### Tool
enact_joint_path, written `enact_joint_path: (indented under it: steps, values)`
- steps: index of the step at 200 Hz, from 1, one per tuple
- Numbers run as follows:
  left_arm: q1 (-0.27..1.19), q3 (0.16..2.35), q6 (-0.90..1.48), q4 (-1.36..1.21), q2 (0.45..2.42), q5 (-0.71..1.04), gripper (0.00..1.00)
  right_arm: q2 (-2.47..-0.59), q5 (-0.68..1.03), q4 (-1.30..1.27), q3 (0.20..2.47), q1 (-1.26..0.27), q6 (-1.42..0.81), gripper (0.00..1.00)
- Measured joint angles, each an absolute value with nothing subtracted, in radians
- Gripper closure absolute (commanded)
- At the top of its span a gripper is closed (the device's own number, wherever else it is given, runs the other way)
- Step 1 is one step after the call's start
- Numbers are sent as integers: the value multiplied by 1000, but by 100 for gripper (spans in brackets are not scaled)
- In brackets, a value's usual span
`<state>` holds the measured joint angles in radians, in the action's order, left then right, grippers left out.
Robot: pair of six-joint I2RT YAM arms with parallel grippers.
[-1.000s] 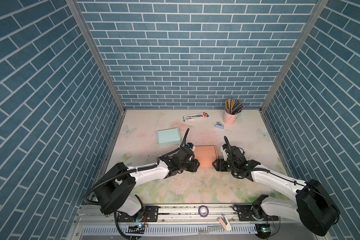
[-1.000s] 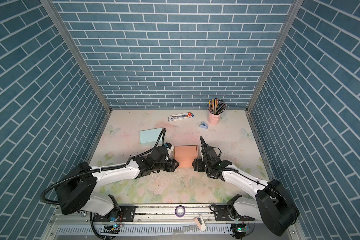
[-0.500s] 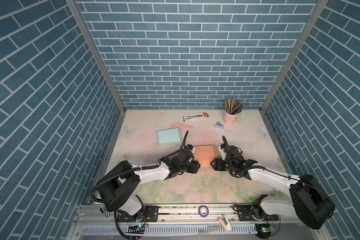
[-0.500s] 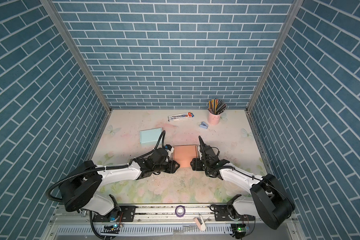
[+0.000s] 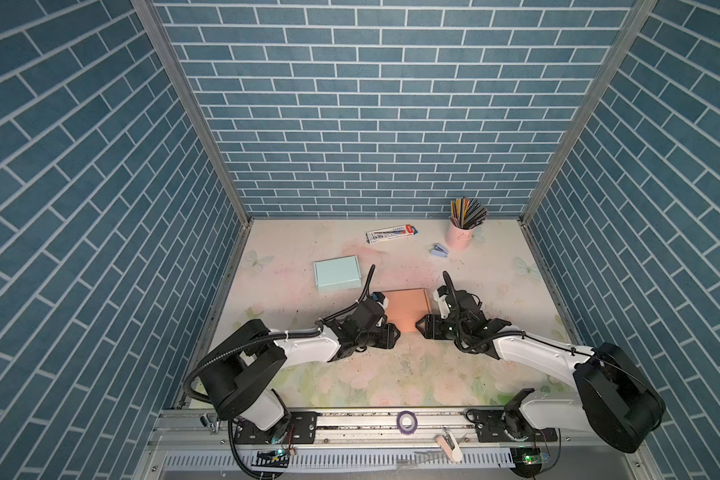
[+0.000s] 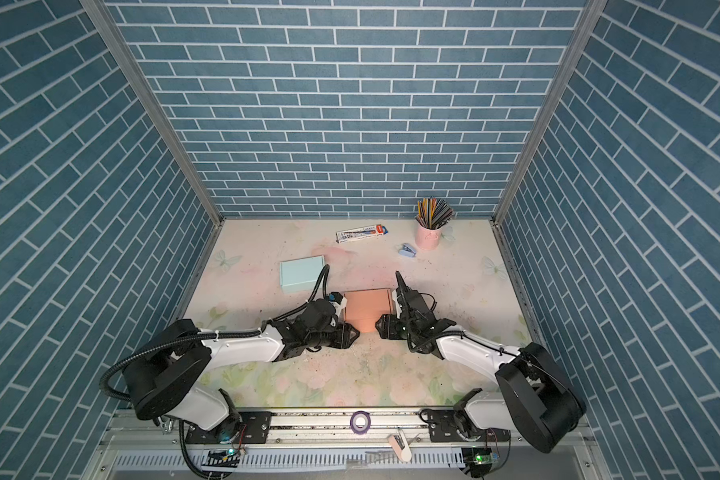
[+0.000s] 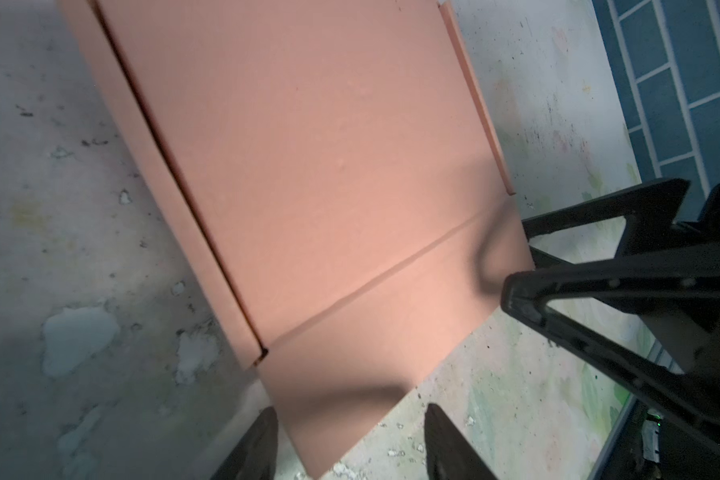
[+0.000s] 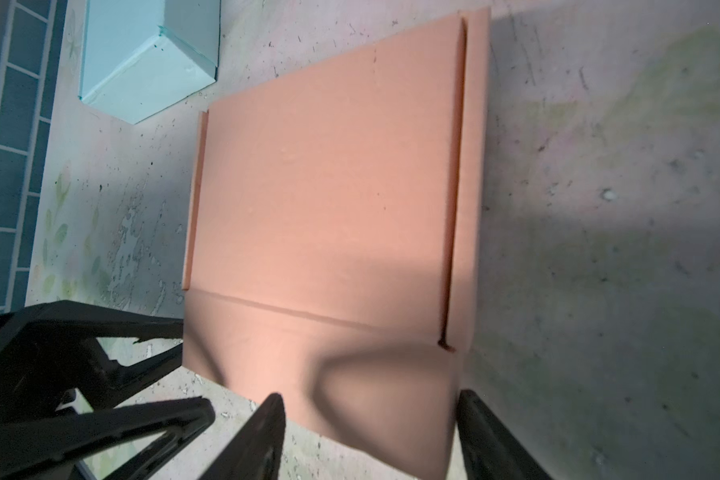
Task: Fold the paper box
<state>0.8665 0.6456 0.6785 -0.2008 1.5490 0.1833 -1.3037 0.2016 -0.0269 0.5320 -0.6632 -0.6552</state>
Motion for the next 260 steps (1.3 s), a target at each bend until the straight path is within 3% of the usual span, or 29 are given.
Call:
enact_joint_path:
  steps: [176, 260]
  values:
    - [844, 645, 656, -261, 1603, 141, 57, -1406, 157, -41, 545, -668, -623, 43]
    - [837, 643, 637, -278, 1614, 152, 51, -1427, 123, -45, 564, -668, -596, 44]
